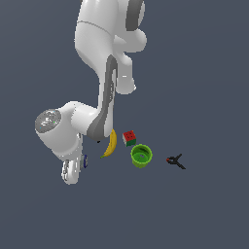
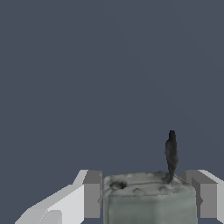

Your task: Pick up a designated object from a clutter of objects.

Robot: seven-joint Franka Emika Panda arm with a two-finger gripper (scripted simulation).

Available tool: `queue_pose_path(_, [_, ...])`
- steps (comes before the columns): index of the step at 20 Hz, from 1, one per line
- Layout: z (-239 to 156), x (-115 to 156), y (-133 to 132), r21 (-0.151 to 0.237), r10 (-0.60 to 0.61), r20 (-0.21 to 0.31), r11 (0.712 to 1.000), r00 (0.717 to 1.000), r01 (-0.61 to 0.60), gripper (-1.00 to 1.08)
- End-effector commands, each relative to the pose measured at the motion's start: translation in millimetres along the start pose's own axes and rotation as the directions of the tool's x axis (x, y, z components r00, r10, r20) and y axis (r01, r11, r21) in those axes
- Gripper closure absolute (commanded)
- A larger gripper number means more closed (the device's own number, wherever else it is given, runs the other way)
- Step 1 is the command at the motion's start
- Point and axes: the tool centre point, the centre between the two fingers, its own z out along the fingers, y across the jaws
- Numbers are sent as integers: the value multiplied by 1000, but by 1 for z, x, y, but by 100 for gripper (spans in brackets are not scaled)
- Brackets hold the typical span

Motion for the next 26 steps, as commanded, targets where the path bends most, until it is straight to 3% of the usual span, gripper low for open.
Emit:
queue_pose_path(1, [-24,-7,-3,2,0,0,1000,1000,0,108])
queue_pose_path(19, [-232,-68,-32,1,2,-3,1000,1000,-2,108])
queue_pose_path(26, [-292,-86,-43,1,0,-3,1000,1000,0,108])
